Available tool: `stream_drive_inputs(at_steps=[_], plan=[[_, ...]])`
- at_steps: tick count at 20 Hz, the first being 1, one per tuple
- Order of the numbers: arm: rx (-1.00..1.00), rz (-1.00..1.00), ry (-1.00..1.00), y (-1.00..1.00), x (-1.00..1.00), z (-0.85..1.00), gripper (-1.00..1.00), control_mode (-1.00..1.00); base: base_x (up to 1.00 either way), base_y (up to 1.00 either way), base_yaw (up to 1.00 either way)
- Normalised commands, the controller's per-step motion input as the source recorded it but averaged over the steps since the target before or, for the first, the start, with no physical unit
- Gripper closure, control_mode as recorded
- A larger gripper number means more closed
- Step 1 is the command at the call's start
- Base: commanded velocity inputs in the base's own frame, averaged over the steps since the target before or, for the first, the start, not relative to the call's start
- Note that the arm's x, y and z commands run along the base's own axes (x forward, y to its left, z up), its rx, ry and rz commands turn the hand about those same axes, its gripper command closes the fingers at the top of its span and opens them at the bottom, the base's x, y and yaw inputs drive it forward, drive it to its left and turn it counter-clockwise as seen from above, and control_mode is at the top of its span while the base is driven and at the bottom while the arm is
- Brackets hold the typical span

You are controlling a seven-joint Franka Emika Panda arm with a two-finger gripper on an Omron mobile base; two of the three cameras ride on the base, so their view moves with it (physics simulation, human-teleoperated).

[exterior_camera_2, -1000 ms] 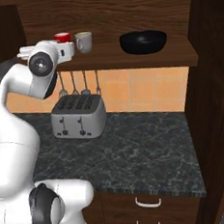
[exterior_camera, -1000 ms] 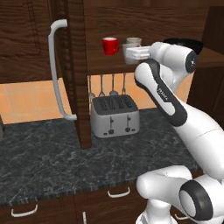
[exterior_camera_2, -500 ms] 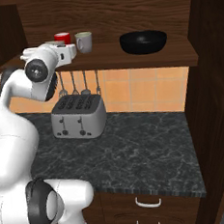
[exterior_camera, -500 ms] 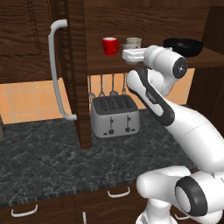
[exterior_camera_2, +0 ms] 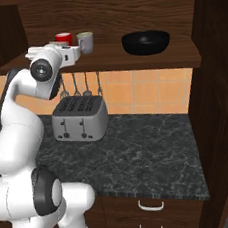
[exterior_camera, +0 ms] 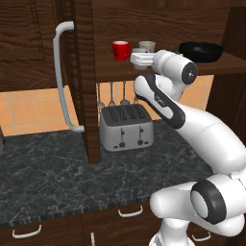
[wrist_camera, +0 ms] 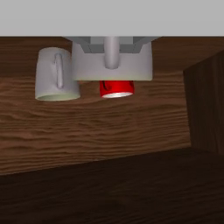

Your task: Gather all objects into one cabinet and sort the glasses and bowls to opposite sides.

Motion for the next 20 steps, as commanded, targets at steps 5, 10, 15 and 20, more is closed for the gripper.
stream_drive_inputs(at_steps=[5,10,15,20], plan=[[0.0,0.0,0.0,0.0,0.27,0.0,1.0,-1.0,0.0,0.0,0.0],[0.0,0.0,0.0,0.0,0.0,0.0,1.0,-1.0,0.0,0.0,0.0],[0.08,0.0,0.0,0.21,0.05,-0.08,-1.0,-1.0,0.0,0.0,0.0],[0.0,0.0,0.0,0.0,0.0,0.0,-1.0,-1.0,0.0,0.0,0.0]])
